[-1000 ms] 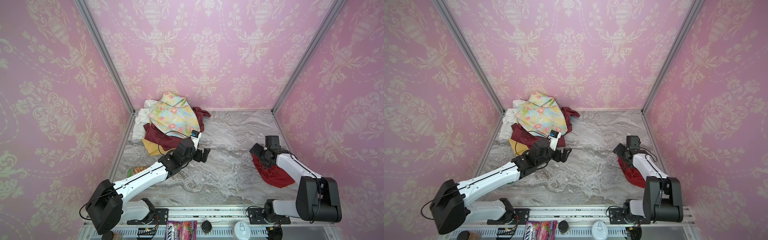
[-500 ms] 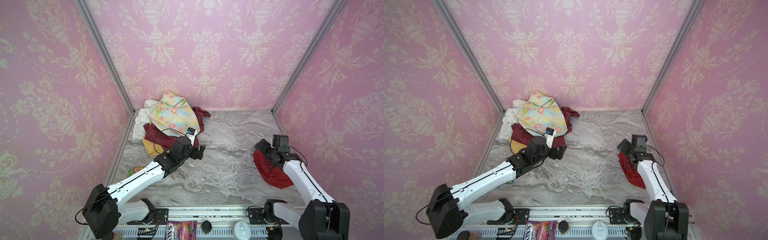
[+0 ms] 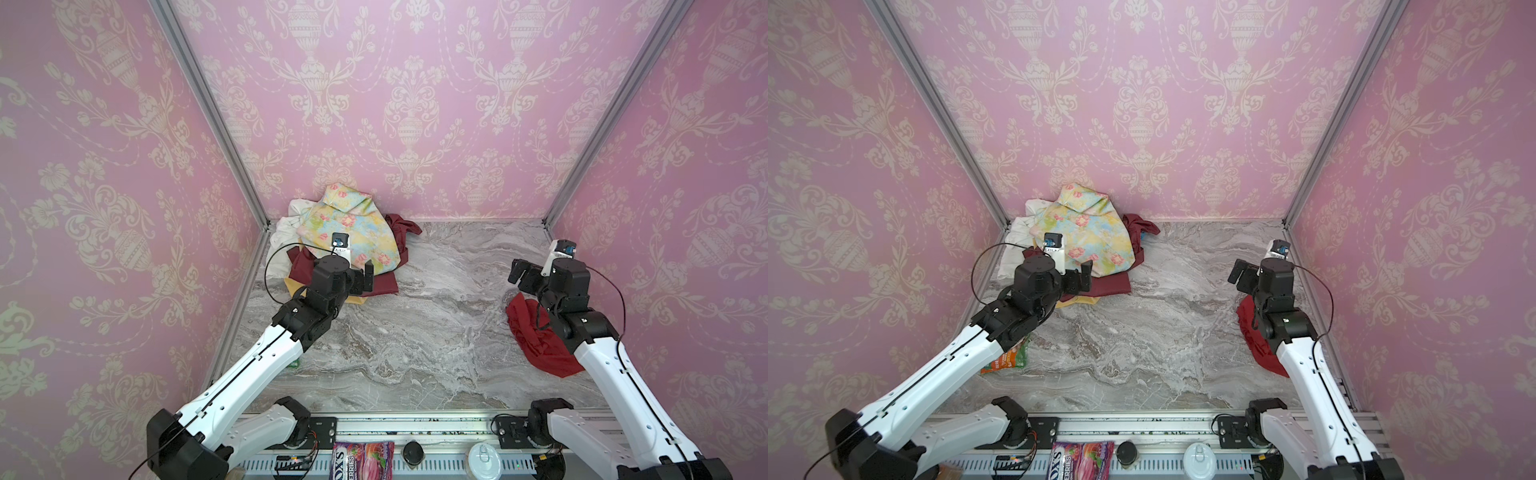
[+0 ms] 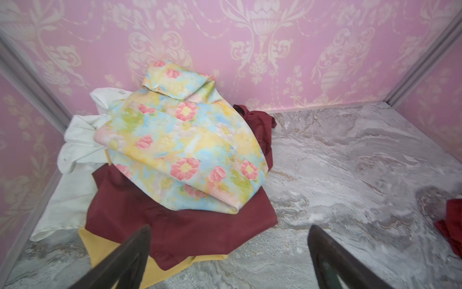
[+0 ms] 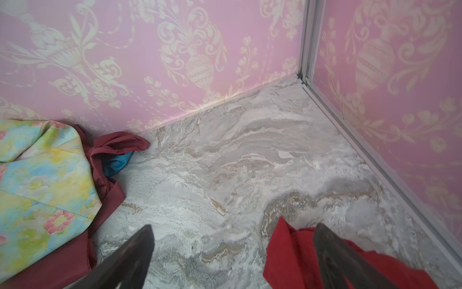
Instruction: Pick out a specific cloth from the pile
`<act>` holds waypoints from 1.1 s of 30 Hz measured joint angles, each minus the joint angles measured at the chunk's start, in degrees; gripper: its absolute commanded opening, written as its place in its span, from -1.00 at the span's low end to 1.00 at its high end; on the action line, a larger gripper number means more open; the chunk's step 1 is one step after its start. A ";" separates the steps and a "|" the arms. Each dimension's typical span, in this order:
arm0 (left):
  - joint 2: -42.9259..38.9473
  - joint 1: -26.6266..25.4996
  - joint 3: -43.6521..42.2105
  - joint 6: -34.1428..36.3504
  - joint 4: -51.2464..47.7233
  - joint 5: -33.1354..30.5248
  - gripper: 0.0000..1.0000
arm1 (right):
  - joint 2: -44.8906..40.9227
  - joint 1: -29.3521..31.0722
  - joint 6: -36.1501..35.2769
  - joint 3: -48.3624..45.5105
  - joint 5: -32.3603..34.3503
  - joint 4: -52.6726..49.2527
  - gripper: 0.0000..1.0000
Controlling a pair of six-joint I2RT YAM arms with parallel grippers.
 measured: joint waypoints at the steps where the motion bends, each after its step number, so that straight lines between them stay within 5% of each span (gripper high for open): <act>1: -0.81 1.57 -0.20 0.31 0.35 -0.72 0.99 | -0.35 0.24 -1.60 -0.94 -0.11 2.10 1.00; 12: -0.52 22.93 -18.47 2.19 13.90 -1.25 0.99 | 4.31 0.33 -13.35 -17.92 -0.52 26.47 1.00; 23: 11.23 26.03 -28.30 5.77 33.14 7.87 0.99 | 15.45 0.31 -14.64 -26.51 -2.60 44.57 1.00; 33: 19.58 29.99 -32.89 6.71 47.98 9.79 0.99 | 23.21 0.07 -14.86 -28.28 -2.47 55.52 1.00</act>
